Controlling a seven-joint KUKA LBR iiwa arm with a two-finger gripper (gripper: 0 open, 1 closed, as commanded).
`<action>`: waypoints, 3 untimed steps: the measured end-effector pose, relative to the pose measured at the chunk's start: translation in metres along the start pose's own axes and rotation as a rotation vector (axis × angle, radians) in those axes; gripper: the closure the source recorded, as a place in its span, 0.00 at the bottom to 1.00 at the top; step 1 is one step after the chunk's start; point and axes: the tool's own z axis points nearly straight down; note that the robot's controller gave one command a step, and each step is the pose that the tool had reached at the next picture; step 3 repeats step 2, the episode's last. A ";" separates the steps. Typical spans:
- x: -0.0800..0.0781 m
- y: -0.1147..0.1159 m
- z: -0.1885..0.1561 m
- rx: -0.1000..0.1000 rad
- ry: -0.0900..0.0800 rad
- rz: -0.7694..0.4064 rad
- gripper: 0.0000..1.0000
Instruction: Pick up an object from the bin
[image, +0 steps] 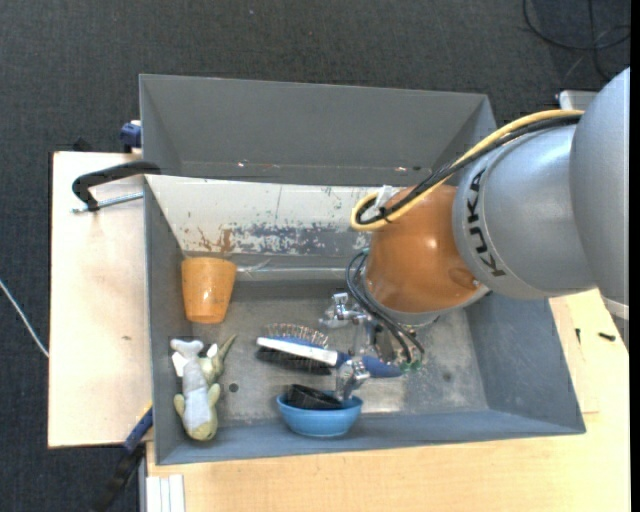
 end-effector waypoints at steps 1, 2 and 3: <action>0.002 0.000 0.003 0.000 0.007 0.000 1.00; -0.023 -0.019 -0.121 0.001 0.001 -0.249 1.00; -0.023 -0.019 -0.121 0.001 0.001 -0.249 1.00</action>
Offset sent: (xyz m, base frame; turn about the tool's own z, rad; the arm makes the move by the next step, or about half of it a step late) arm 0.0000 0.0000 0.0000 0.0000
